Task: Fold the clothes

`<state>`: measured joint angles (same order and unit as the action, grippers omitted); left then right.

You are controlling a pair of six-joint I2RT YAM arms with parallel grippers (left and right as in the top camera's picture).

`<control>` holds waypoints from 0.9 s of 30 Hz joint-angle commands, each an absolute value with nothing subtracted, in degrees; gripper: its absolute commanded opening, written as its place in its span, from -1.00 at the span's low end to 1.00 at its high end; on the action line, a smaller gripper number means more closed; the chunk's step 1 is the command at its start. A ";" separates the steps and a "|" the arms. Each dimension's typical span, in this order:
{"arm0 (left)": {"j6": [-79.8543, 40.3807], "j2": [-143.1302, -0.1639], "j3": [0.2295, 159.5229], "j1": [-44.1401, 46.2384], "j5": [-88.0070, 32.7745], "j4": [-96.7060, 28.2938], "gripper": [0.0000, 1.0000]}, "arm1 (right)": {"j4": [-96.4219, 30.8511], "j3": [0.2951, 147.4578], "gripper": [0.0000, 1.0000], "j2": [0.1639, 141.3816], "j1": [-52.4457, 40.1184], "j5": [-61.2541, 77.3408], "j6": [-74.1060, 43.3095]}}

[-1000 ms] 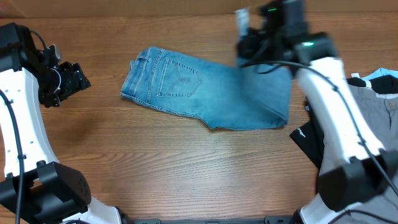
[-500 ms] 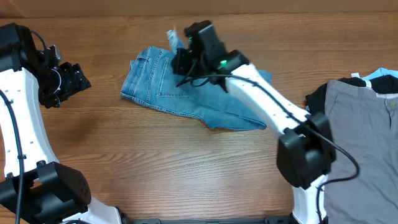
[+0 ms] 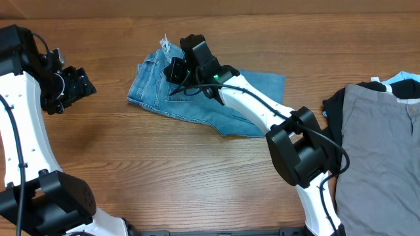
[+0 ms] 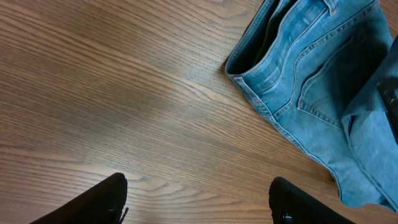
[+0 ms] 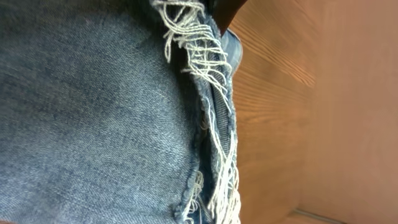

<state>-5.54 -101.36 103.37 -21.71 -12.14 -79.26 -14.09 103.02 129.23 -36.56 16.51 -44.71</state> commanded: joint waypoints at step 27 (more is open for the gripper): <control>6.87 -101.25 103.96 -10.52 -17.17 -73.65 0.44 | -70.35 101.89 0.36 106.76 -13.23 16.51 -20.01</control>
